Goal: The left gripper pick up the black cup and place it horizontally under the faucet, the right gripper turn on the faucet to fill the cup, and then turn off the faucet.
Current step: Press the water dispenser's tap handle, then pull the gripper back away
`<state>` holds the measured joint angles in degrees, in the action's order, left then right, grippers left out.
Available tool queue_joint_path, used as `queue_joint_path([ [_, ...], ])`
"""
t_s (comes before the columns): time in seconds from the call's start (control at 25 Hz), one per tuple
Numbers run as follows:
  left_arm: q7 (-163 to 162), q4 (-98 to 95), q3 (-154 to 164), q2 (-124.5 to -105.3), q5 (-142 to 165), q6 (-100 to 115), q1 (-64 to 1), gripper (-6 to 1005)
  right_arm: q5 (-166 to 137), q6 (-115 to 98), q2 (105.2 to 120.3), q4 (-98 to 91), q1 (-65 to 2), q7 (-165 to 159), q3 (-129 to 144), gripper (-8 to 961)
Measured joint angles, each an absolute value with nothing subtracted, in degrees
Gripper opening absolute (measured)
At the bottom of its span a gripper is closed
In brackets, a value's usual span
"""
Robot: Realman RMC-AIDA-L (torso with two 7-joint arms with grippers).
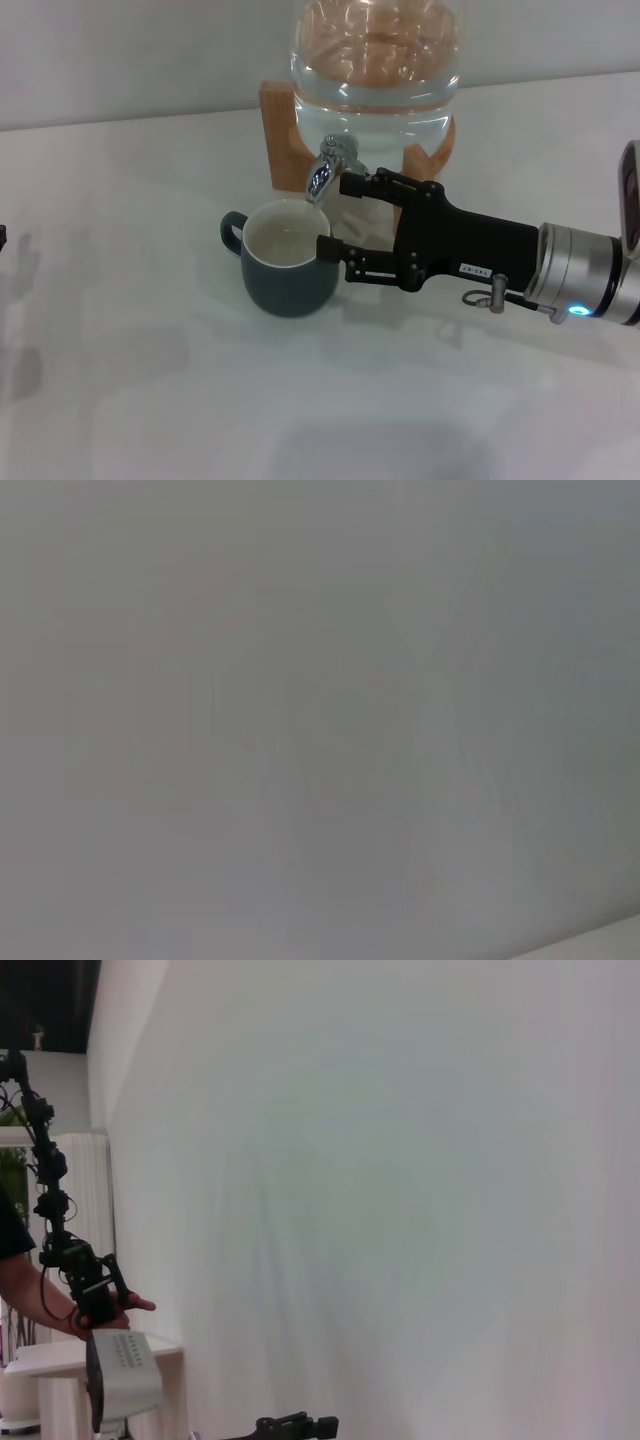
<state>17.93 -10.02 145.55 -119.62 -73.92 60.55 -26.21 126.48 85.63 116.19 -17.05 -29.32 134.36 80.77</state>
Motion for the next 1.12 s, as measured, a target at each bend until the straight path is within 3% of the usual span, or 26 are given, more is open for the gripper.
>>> queue_joint_path([
  [1.12, 17.9, -10.0, 145.5, -119.62, -73.9, 60.6, -26.4, 881, 127.2, 83.6, 115.93, -19.1, -28.1, 134.5, 79.7, 856],
])
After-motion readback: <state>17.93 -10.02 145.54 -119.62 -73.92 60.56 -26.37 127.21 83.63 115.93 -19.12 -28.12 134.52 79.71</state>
